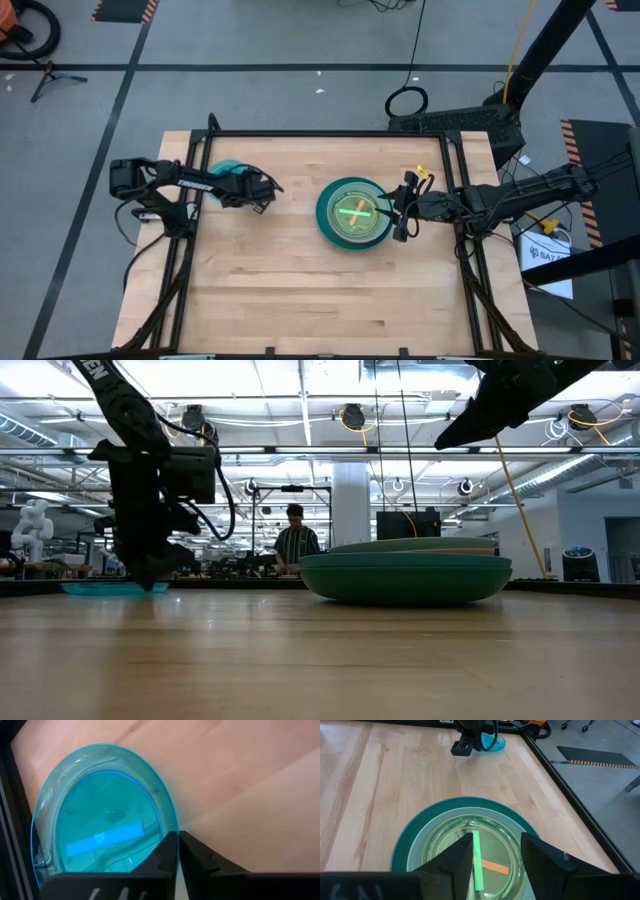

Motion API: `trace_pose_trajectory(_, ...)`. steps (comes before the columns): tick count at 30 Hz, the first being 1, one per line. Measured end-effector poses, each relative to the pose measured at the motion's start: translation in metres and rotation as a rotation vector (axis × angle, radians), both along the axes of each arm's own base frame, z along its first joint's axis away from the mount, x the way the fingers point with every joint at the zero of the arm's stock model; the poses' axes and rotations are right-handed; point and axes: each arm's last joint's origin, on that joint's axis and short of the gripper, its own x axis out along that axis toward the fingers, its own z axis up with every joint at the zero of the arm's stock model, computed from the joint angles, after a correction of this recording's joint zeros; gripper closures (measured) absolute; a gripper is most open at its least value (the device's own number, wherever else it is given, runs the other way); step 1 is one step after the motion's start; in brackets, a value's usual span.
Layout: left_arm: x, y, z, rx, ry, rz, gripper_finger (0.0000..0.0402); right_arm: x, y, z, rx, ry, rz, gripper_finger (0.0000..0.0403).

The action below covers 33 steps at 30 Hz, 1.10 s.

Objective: Stack plastic plates
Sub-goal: Stack the blue plate on top of the green plate

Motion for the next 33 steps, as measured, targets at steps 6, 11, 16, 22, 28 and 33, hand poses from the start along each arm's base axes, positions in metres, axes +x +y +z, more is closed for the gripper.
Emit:
trace_pose_trajectory(6,0.004,-0.013,0.005,-0.008,0.028,-0.046,0.0396,0.000,0.000,0.000,-0.002,0.001,0.001,0.0243)
trace_pose_trajectory(11,0.019,-0.026,0.024,0.006,0.051,-0.138,0.0395,0.000,0.000,0.000,-0.002,0.001,0.001,0.0243)
trace_pose_trajectory(16,0.041,-0.043,0.049,0.049,0.058,-0.328,0.0395,0.000,0.000,0.000,-0.002,0.001,0.001,0.0243)
trace_pose_trajectory(22,0.069,-0.072,0.085,0.094,0.008,-0.604,0.0396,0.000,0.000,0.000,-0.002,0.001,0.001,0.0243)
trace_pose_trajectory(28,0.096,-0.108,0.129,0.183,-0.150,-0.853,0.0396,0.000,0.000,0.000,-0.002,0.001,0.001,0.0243)
trace_pose_trajectory(33,0.114,-0.136,0.160,0.278,-0.348,-1.017,0.0396,0.000,0.000,0.000,-0.002,0.001,0.001,0.0243)
